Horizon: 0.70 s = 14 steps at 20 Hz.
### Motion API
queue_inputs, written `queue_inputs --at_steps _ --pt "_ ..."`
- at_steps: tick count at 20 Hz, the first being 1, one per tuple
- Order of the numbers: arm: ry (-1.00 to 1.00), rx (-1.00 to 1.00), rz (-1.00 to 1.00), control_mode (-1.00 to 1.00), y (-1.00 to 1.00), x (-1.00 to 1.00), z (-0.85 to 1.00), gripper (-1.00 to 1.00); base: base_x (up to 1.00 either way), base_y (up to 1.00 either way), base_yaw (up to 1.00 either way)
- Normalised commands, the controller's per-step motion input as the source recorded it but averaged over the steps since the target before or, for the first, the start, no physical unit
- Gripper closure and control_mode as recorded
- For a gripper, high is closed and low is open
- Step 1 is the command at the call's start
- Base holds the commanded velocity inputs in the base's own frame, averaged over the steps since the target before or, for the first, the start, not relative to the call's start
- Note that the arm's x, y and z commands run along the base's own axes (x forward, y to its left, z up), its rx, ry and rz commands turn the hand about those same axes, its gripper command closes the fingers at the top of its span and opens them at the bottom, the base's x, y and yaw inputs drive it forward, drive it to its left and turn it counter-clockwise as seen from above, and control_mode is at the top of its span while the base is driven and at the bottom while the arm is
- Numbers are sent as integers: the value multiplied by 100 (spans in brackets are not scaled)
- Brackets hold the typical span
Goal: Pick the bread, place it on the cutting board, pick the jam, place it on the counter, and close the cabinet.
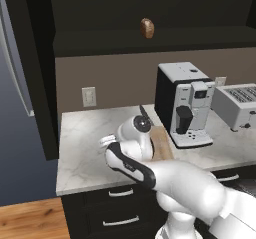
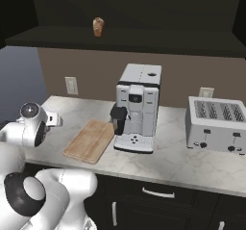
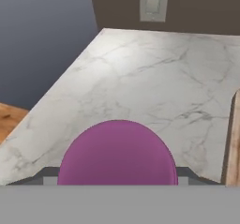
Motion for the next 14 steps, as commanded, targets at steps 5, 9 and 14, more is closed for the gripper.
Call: queue_inputs --at_steps 5,9,14 --pt "0 0 0 -100 10 27 -25 100 0 0 0" --pt "0 0 0 -100 6 19 -20 100 0 0 0" --pt "0 0 0 -100 3 13 -20 100 0 0 0"
